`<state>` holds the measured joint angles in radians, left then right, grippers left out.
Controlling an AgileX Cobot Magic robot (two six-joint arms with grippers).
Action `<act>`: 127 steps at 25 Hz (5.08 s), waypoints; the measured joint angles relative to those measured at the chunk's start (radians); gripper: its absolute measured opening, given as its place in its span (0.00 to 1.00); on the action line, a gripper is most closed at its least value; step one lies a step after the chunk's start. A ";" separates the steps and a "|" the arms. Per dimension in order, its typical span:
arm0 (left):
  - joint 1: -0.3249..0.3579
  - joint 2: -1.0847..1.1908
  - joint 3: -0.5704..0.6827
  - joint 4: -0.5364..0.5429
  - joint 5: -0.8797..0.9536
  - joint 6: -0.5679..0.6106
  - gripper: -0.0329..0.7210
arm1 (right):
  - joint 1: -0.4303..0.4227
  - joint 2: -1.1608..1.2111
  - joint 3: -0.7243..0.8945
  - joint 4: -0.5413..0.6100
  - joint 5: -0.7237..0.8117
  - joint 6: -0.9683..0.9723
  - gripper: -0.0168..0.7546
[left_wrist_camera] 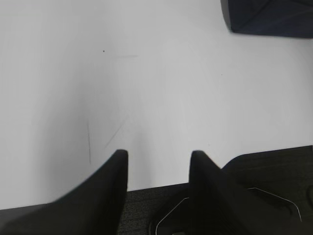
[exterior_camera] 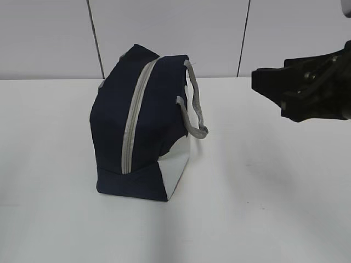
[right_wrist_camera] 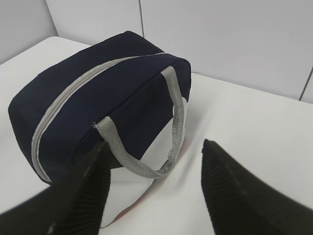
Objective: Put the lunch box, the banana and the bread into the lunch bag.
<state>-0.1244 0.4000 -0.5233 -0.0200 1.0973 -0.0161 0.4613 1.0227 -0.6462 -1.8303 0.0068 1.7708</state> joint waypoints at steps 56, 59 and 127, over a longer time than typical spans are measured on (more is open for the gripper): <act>0.000 -0.002 0.000 0.000 0.000 0.000 0.45 | -0.340 -0.269 0.000 2.206 0.563 -2.225 0.59; 0.000 -0.002 0.000 0.000 0.000 0.000 0.45 | -0.389 -0.351 0.000 2.125 0.684 -2.171 0.59; 0.163 -0.415 0.000 -0.004 0.011 0.000 0.45 | -0.541 -1.041 0.145 1.777 1.130 -1.849 0.59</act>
<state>0.0387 -0.0152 -0.5233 -0.0237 1.1085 -0.0163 -0.0793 -0.0186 -0.5012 -0.0535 1.1370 -0.0785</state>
